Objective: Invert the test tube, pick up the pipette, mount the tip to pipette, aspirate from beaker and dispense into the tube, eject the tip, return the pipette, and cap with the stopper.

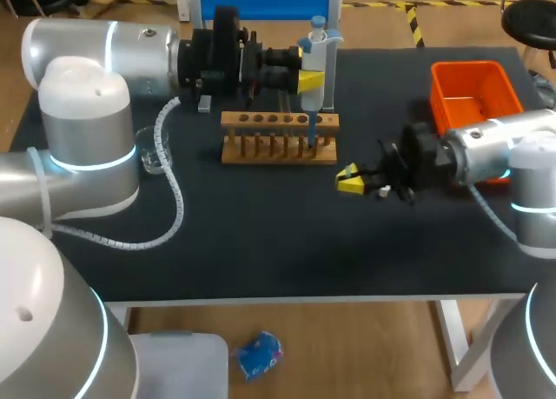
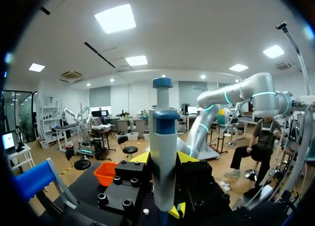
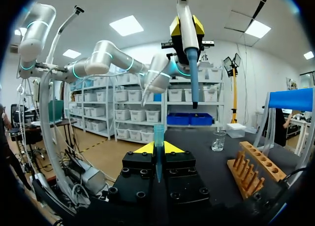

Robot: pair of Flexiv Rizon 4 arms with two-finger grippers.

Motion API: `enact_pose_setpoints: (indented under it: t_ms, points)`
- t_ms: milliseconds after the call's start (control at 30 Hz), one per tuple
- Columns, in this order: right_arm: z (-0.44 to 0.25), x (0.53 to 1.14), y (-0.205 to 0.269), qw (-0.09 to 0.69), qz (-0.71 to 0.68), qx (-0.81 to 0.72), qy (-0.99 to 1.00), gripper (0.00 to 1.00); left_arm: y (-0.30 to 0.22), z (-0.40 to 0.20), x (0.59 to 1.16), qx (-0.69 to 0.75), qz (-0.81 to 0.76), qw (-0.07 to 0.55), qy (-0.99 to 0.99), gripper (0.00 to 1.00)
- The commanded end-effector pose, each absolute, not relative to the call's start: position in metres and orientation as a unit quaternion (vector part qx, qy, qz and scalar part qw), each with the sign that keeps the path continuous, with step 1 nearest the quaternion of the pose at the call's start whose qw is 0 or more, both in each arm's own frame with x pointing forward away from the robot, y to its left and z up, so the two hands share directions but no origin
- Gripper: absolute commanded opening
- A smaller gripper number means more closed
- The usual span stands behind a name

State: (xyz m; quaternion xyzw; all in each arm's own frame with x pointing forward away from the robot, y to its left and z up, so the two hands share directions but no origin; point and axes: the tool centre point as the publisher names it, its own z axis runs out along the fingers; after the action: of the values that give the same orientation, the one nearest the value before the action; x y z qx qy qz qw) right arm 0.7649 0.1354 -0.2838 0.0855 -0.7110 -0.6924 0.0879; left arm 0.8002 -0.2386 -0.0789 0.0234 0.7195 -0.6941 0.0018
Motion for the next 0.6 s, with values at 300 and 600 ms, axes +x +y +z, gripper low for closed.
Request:
enact_pose_setpoints:
  t_ms: [300,600]
  points:
    - [-0.29,0.794,0.17,0.108,-0.684,0.107,-0.714,0.0,-0.239,-0.079,0.801,0.024,-0.695,0.002,0.719,0.0]
    - [-0.285,0.799,0.176,0.105,-0.684,0.112,-0.713,0.0,-0.239,-0.079,0.801,0.024,-0.695,0.002,0.719,0.0]
